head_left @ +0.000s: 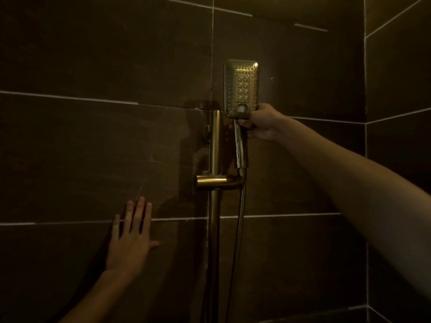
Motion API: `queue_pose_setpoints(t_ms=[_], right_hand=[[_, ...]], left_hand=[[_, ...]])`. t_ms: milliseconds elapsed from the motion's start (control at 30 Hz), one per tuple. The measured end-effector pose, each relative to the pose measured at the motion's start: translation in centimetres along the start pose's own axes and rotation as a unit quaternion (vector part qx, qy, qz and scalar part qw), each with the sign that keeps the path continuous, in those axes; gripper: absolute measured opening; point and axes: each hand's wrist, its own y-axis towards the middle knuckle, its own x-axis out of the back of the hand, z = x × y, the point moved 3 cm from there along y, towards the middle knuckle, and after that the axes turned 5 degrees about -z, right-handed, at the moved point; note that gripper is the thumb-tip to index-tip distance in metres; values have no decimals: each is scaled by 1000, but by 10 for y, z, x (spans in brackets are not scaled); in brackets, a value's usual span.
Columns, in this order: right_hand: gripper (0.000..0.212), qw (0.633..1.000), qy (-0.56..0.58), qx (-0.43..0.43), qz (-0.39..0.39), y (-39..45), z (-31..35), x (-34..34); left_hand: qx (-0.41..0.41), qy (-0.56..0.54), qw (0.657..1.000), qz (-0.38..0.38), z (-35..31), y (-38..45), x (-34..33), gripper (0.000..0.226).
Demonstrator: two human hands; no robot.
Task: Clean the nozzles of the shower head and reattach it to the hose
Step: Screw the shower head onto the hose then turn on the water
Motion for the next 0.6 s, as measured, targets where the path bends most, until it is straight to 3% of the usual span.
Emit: queue_pose_setpoints(t_ms=[600], right_hand=[[33,999,31,24,14,-8,15,-18]], left_hand=[[-15,-17,999,-23,2,1,-2,119]])
